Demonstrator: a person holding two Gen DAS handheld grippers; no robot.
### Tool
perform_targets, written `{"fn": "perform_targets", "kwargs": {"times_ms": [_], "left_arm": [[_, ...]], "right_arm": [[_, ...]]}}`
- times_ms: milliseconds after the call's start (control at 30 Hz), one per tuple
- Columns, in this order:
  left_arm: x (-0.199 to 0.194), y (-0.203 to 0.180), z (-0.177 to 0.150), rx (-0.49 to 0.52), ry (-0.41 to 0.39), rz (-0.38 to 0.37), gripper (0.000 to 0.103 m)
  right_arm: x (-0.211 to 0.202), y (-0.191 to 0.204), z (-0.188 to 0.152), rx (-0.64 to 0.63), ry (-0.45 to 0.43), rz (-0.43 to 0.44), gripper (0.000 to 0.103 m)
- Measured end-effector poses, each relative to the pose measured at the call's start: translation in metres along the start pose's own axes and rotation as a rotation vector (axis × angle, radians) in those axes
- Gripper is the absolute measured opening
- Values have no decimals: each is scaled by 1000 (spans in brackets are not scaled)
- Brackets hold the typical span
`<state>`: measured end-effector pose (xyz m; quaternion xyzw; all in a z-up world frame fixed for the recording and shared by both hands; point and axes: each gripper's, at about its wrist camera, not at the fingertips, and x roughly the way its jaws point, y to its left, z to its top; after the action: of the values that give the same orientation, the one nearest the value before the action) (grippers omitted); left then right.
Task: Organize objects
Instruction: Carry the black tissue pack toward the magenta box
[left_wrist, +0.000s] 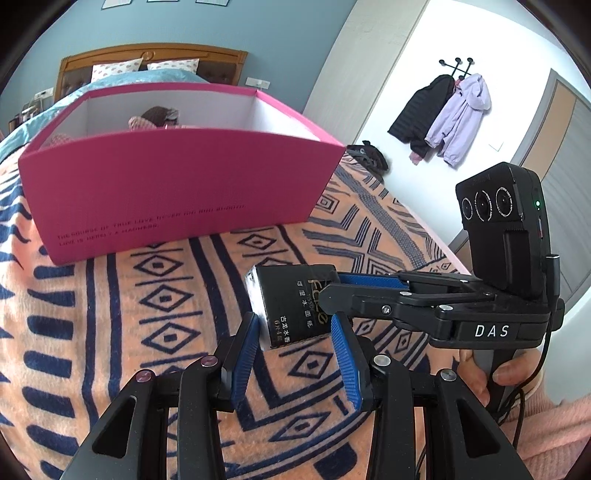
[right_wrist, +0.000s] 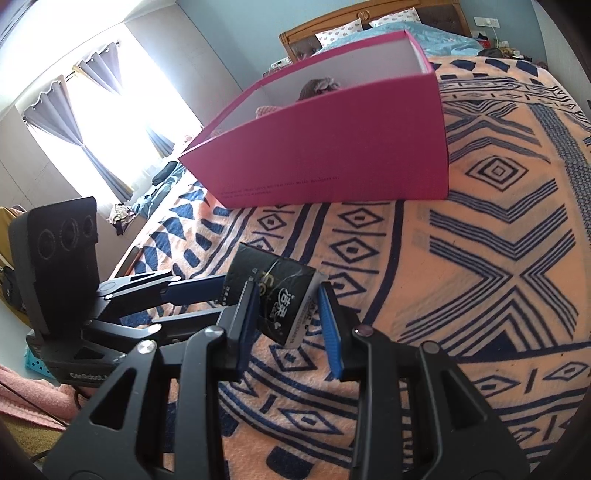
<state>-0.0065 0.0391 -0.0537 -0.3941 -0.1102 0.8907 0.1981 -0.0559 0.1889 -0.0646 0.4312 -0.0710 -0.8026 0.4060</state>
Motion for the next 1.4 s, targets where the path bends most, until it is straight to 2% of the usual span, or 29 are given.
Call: {"fn": "perform_targets", "kwargs": {"times_ms": [1400], "left_arm": [[-3, -30, 58, 88, -98, -2, 40]], "right_arm": [[-46, -4, 36, -50, -139, -49, 36]]}}
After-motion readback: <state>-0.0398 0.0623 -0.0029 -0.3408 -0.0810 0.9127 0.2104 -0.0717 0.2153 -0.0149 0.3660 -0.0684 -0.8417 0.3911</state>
